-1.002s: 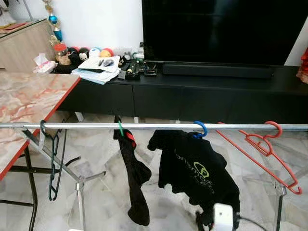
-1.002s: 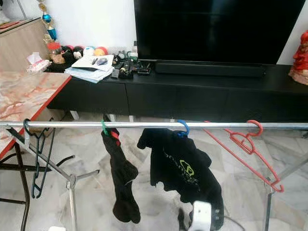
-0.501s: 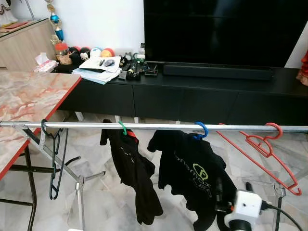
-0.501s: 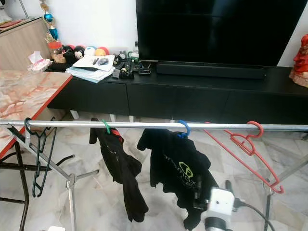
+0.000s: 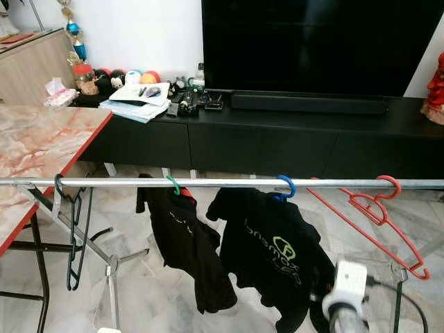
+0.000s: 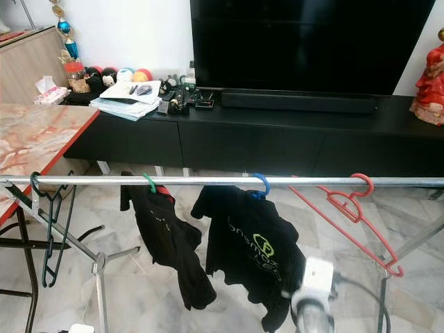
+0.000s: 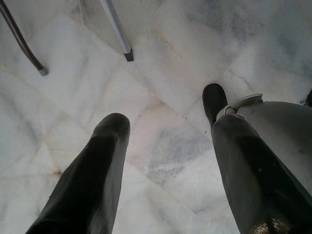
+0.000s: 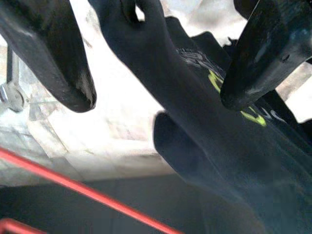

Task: Hang hanger

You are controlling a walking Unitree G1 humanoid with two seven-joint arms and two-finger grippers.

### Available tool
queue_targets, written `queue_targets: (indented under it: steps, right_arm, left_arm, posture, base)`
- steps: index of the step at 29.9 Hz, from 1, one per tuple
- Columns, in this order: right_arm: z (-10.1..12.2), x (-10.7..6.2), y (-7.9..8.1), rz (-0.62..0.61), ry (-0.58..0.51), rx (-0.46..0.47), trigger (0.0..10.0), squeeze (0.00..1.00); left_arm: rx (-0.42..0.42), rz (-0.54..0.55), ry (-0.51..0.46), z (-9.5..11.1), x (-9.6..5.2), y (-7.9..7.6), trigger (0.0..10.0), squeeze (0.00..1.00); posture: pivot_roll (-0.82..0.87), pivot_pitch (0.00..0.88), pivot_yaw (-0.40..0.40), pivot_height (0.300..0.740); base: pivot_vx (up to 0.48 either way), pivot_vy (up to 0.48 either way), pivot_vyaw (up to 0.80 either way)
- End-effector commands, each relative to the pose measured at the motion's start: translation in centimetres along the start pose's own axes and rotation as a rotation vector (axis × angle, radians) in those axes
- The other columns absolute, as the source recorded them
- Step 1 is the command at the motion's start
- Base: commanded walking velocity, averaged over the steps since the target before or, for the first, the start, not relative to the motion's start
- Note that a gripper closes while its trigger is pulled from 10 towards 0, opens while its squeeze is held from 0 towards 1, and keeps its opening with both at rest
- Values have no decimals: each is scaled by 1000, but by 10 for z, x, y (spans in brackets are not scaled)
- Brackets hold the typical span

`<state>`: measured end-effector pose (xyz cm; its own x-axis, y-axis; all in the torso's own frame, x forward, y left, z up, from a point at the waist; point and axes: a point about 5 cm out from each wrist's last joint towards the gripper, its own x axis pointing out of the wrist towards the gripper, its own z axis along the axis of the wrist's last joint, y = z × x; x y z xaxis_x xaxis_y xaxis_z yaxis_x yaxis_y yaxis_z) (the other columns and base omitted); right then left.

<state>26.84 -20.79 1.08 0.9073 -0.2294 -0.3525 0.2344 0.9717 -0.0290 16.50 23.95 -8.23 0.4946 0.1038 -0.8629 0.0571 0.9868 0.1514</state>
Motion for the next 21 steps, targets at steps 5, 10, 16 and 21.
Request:
queue_targets:
  steps: [5, 10, 16, 21]
  right_arm:
    - [10, 14, 7, 66, 48, 1, 10000, 0]
    - [0, 16, 12, 84, 135, -1, 10000, 0]
    - [-16, 12, 22, 121, 259, 13, 10000, 0]
    - [-19, 10, 27, 132, 261, 30, 10000, 0]
  left_arm:
    - [32, 5, 23, -4, -1, 2, 10000, 0]
    - [35, -2, 22, -4, 0, 1, 10000, 0]
    - [42, -3, 21, -5, -1, 1, 10000, 0]
    - [45, -3, 25, -5, -1, 1, 10000, 0]
  posture:
    - [50, 18, 36, 740]
    - [54, 21, 38, 740]
    - [56, 27, 39, 740]
    - [53, 29, 38, 740]
  base:
    - [0, 0, 0]
    - [0, 0, 0]
    - [0, 0, 0]
    - [0, 0, 0]
